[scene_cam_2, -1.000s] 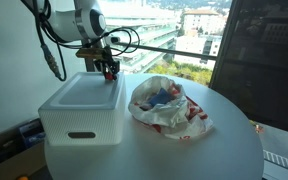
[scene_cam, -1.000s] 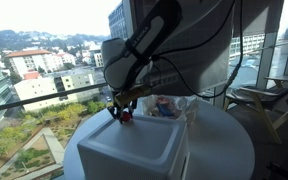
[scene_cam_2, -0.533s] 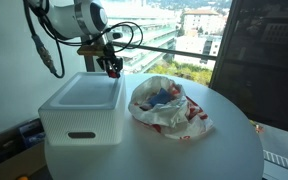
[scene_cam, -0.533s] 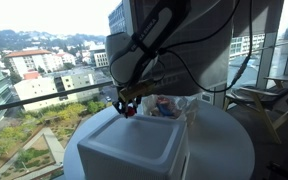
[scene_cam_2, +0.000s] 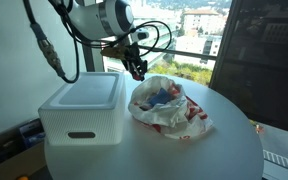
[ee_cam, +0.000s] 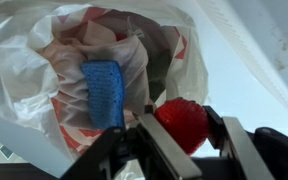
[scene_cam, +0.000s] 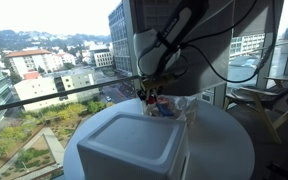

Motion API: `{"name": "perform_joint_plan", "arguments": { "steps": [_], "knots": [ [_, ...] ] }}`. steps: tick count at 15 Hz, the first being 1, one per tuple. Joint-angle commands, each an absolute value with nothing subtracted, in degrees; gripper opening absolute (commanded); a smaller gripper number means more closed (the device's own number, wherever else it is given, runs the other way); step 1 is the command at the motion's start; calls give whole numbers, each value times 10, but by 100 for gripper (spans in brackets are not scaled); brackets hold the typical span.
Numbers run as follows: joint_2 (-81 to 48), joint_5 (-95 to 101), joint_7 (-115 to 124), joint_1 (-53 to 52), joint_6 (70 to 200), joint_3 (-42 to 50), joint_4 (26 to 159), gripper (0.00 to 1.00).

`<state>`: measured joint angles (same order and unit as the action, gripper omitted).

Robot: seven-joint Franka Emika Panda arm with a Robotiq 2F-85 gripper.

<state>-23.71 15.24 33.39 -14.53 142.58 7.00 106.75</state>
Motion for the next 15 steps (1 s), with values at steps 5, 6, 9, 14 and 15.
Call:
{"name": "perform_joint_plan", "arguments": {
  "steps": [5,6,9,14,15],
  "knots": [
    [-300,165,355,-123,1506,106,1060,26],
    [-310,172,358,-124,1519,115,1059,26],
    [-330,168,361,-126,1530,134,1057,30],
    [-306,154,363,-132,1564,138,1094,99],
    [-300,152,366,-134,1569,139,1099,100]
  ]
}}
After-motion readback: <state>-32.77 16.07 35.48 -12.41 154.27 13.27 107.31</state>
